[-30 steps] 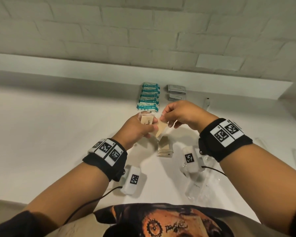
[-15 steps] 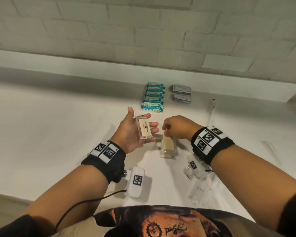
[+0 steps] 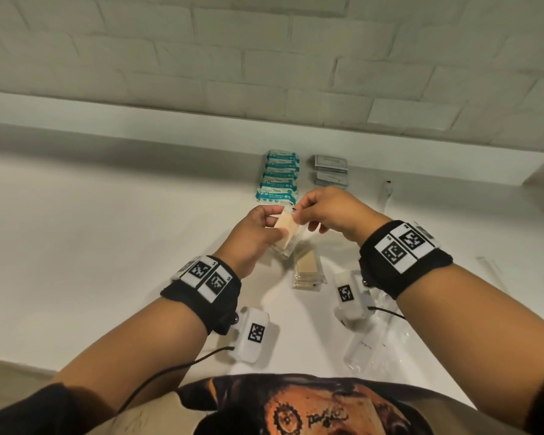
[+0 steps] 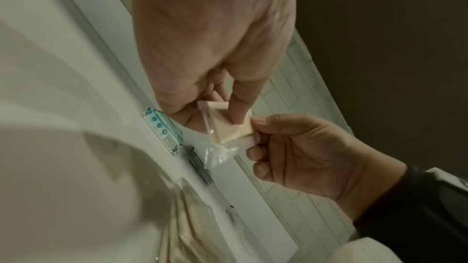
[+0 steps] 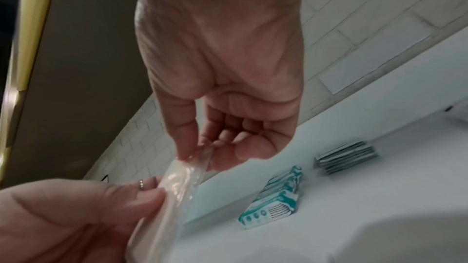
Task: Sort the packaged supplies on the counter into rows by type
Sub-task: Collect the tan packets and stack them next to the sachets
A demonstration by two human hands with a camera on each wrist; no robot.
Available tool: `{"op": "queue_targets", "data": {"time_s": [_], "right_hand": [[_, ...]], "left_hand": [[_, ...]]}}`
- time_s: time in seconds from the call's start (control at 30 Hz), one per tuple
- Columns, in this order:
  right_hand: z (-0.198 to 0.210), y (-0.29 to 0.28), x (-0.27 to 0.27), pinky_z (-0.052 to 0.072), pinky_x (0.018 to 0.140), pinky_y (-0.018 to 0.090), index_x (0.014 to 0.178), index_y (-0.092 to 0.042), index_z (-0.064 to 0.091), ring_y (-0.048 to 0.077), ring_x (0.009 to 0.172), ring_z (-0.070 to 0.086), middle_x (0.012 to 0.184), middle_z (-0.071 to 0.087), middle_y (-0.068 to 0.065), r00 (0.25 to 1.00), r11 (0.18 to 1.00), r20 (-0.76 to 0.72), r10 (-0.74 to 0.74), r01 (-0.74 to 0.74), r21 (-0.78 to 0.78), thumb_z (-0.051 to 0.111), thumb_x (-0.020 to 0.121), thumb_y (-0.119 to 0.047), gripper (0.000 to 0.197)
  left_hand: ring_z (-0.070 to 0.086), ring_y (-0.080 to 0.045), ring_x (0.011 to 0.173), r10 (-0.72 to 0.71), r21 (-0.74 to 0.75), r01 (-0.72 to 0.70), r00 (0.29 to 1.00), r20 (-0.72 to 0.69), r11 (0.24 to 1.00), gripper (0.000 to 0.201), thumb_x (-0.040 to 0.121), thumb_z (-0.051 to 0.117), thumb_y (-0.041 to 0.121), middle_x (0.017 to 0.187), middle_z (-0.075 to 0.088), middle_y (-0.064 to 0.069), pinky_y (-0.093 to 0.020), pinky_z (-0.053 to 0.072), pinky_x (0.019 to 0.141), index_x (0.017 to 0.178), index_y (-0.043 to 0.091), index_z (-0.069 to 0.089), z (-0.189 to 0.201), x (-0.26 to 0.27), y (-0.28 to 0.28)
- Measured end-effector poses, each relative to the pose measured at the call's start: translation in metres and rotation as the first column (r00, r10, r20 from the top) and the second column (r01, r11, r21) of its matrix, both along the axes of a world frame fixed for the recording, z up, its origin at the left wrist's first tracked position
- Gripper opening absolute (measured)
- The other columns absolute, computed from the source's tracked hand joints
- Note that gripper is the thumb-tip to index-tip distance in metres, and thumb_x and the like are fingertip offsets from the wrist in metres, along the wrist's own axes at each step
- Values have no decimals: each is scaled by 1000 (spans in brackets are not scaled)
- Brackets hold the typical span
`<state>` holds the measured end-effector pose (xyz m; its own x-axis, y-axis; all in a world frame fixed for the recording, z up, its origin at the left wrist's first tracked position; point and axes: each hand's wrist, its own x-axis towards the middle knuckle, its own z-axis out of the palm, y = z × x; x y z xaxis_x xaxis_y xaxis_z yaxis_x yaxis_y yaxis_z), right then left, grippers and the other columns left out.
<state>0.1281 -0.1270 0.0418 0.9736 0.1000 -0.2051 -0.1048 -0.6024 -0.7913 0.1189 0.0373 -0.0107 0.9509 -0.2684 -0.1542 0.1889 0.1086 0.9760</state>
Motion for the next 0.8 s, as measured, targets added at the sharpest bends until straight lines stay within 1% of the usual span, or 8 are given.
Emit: {"op": "queue_targets", "data": {"time_s": [0.1, 0.23, 0.37, 0.47, 0.57, 0.67, 0.73, 0.8], "right_hand": [[1, -4, -2, 42, 51, 17, 90, -6, 69, 11, 61, 54, 68, 62, -3, 1000, 999, 19, 11, -11, -46, 72, 82, -11, 10], [5, -20, 3, 46, 72, 27, 86, -10, 68, 19, 81, 59, 86, 66, 2, 969, 893, 244, -37, 142, -427, 62, 89, -18, 10], [10, -24, -1, 38, 72, 27, 94, -11, 63, 21, 86, 53, 94, 61, 6, 991, 842, 113, 76, -3, -540, 52, 96, -21, 15], [-2, -16, -3, 38, 72, 28, 101, -10, 63, 20, 84, 53, 97, 62, 6, 986, 767, 14, 169, -122, -629, 49, 98, -24, 20], [-22, -6, -5, 39, 73, 28, 105, -10, 65, 19, 88, 55, 104, 66, 6, 985, 766, -42, 165, -154, -624, 55, 95, -27, 22], [-29, -5, -6, 43, 77, 30, 109, -7, 63, 23, 93, 57, 110, 65, 8, 997, 786, -55, 46, -70, -615, 56, 93, -35, 33], [-30, -10, -10, 42, 69, 29, 100, -6, 60, 23, 79, 55, 98, 65, 11, 989, 817, -119, -88, 3, -577, 51, 95, -36, 32], [-35, -13, -18, 40, 59, 28, 84, -8, 57, 22, 59, 51, 74, 57, 9, 925, 909, -307, -222, 83, -409, 53, 95, -33, 27]], "left_hand": [[61, -14, 72, -4, 13, 4, 1000, 0, 1000, 34, 87, 56, -10, 83, 58, -2, -18, 50, 57, 106, 18, 54, 1, 0, -3], [57, -11, 84, 28, 118, -23, 999, -38, 993, 26, 94, 56, 10, 94, 56, 3, -20, 47, 69, 119, 14, 53, 2, 1, -5], [55, -5, 70, 33, 252, -4, 993, -112, 968, 17, 96, 52, 15, 85, 59, 4, -21, 44, 65, 112, 14, 56, -3, 2, -3], [52, -13, 65, -50, 352, 133, 971, -234, 926, 10, 95, 53, 17, 81, 62, -3, -27, 44, 67, 97, 10, 59, -9, 1, -4], [56, -19, 63, -133, 412, 273, 932, -338, 869, 19, 96, 54, 23, 78, 61, -10, -29, 48, 61, 93, 4, 58, -13, -5, -12], [60, -19, 58, -137, 454, 306, 920, -368, 837, 19, 92, 60, 21, 71, 62, -9, -26, 50, 56, 96, 3, 61, -14, -6, -21], [61, -20, 55, -121, 479, 299, 922, -367, 825, 18, 90, 64, 20, 68, 62, -10, -27, 52, 56, 90, 3, 61, -14, -4, -23], [63, -20, 52, -107, 490, 294, 921, -374, 821, 18, 89, 65, 19, 66, 63, -10, -27, 53, 56, 83, 4, 59, -13, -3, -25]]}}
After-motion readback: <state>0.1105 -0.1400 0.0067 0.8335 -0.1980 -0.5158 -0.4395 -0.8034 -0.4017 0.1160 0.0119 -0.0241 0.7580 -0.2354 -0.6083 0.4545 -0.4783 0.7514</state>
